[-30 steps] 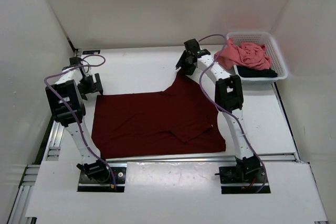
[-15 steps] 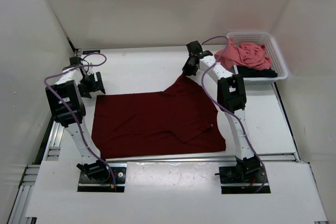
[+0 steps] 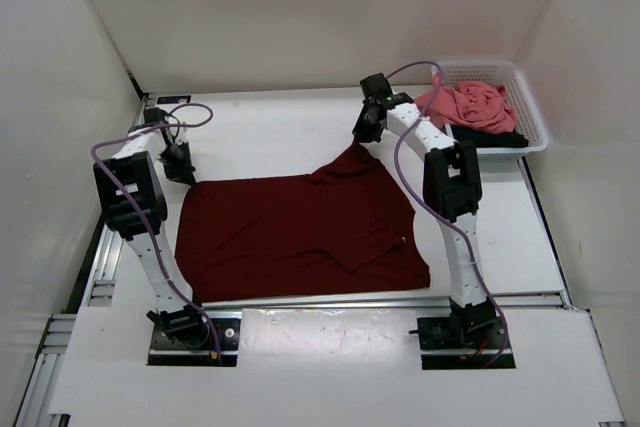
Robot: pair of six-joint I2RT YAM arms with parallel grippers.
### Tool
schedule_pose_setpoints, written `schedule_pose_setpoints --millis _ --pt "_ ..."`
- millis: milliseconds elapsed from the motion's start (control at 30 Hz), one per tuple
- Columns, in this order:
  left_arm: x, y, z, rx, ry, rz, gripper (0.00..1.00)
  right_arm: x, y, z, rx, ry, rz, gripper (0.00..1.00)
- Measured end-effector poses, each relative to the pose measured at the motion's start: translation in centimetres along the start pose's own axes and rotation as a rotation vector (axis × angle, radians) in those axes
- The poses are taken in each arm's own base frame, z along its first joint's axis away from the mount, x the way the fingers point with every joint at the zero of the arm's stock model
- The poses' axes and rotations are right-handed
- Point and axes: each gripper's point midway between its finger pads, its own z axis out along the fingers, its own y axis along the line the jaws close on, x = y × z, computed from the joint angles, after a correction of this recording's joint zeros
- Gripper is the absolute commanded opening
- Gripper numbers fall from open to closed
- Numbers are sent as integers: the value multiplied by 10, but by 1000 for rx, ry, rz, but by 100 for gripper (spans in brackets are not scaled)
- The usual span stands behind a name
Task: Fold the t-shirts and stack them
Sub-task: Grap the side of the flattened tshirt furthest away from the robot with both arms, then fold the other side of the tshirt into a rectangle
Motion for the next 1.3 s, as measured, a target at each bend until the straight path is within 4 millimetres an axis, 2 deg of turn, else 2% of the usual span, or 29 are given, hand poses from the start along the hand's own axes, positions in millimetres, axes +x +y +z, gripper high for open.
schedule_pose_setpoints --millis 133,267,367,533,600,667,833,900,967,1100,1300 --pt "1 -1 -1 1 1 0 11 -3 3 -18 -17 -17 -46 0" --pt "10 3 -7 -29 7 2 11 12 -8 -46 -8 -6 -100 0" --pt "23 5 -29 -73 0 7 11 32 -29 -81 18 3 -138 0" --pt "39 -1 -92 -142 -131 46 11 71 -58 -153 15 -24 -207 0" --pt "56 -4 -107 -165 -157 64 11 91 -66 -176 6 -35 -237 0" --pt "77 -6 -112 -180 -155 81 11 114 -73 -192 2 -28 -264 0" --pt "131 8 -95 -237 -38 82 11 175 -104 -201 44 61 -291 0" --pt "147 14 -91 -261 1 80 11 189 -116 -203 79 88 -296 0" --pt "158 18 -92 -280 13 81 11 198 -118 -208 91 90 -305 0" --pt "158 21 -98 -302 -19 81 11 209 -108 -219 61 77 -325 0" --pt "159 24 -98 -314 -28 80 11 218 -108 -222 75 84 -328 0"
